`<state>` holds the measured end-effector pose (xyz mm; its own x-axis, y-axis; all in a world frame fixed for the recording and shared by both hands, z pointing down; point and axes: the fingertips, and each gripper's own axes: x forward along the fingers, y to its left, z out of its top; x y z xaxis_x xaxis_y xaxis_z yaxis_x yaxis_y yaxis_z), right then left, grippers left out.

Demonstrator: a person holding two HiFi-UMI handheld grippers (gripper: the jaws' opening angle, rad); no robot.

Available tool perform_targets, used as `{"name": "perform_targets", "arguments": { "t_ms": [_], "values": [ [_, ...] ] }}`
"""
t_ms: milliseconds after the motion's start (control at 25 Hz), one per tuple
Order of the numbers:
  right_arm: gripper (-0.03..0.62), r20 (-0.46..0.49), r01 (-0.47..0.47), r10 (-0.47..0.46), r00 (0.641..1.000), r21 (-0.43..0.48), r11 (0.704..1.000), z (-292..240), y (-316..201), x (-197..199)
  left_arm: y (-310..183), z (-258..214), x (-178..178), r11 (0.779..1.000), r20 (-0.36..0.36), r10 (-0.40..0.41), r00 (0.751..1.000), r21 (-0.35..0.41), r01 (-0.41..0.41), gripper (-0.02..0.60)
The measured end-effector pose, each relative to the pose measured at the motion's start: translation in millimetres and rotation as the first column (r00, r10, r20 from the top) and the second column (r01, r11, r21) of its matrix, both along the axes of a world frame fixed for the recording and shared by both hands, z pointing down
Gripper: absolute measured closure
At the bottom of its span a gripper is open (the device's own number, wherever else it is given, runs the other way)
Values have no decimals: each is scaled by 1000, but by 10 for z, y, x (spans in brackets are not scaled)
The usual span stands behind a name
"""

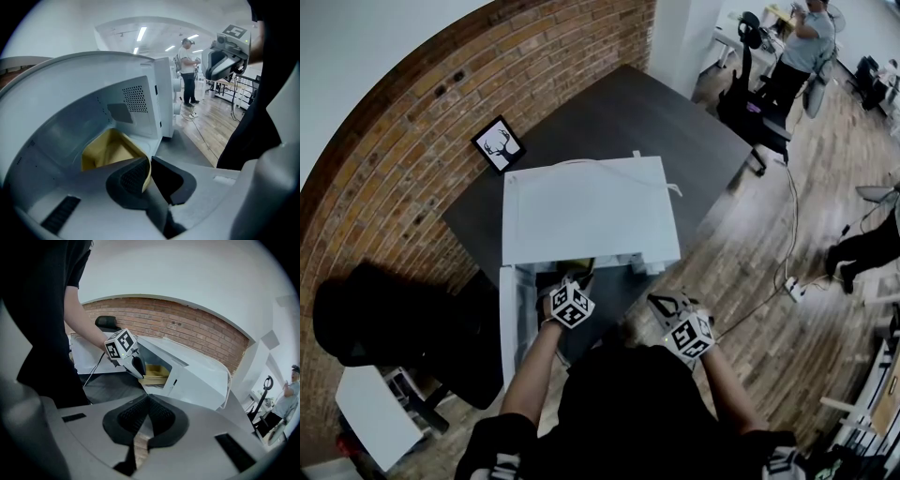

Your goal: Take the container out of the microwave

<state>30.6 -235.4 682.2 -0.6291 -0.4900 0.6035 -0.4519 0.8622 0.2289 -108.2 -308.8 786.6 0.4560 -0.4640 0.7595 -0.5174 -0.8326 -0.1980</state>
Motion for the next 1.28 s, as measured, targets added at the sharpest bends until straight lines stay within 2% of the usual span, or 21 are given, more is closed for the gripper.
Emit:
{"name": "perform_targets", "arguments": {
  "t_ms": [240, 600, 920, 1280],
  "values": [
    [594, 9, -29, 30, 1000, -15, 999, 13, 12, 39, 26, -36, 11, 1000, 2, 2, 1000, 7, -2, 551],
    [594, 32, 17, -16, 999, -7, 1000, -63, 79, 87, 159, -76, 101, 1000, -11, -22, 1000, -4, 22, 551],
    [594, 35, 65, -66, 997, 33, 997, -181, 40, 75, 370, -136, 157, 1000, 10, -24, 1000, -7, 24, 551],
    [594, 36, 111, -112, 993, 31, 993, -181, 155, 93, 563, -176, 140, 998, 35, -68, 997, -6, 68, 551]
  ]
}}
